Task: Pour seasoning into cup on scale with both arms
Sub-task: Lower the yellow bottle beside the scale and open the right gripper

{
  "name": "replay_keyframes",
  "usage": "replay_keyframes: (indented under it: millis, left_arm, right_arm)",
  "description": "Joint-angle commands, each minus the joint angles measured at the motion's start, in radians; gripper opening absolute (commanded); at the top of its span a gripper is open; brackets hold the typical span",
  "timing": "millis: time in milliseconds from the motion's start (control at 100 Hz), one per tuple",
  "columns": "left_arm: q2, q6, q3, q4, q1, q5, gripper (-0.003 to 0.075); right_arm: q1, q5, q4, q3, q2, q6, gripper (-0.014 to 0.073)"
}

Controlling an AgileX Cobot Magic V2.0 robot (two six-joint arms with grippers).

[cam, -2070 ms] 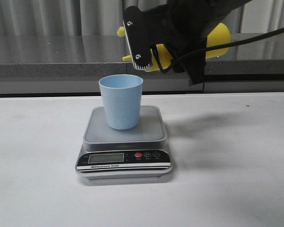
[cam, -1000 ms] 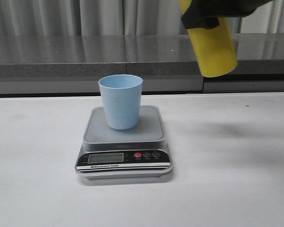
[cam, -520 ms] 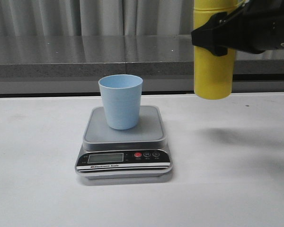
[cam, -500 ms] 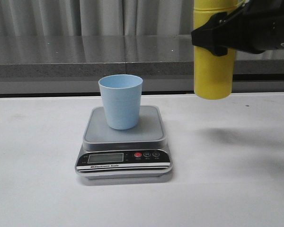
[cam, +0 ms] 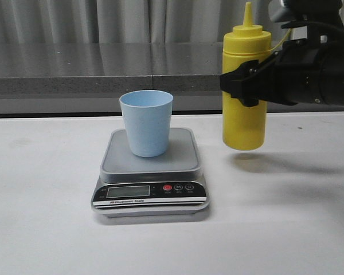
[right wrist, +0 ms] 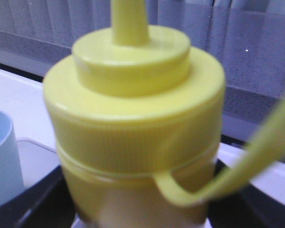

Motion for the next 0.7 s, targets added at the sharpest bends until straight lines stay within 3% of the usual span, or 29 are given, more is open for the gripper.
replay_keyframes:
  millis: [0, 560, 690]
  left_arm:
    - [0.009, -0.008, -0.028, -0.008, 0.003, -0.078, -0.0020]
    - [0.009, -0.008, -0.028, -0.008, 0.003, -0.078, -0.0020]
    - [0.009, -0.008, -0.028, -0.008, 0.003, -0.078, -0.0020]
  right_arm:
    - [-0.007, -0.127, 0.012, -0.022, -0.011, -0.014, 0.0202]
    - [-0.007, -0.162, 0.014, -0.022, 0.072, -0.014, 0.0208]
    - [-0.007, -0.162, 0.014, -0.022, 0.072, -0.014, 0.0305]
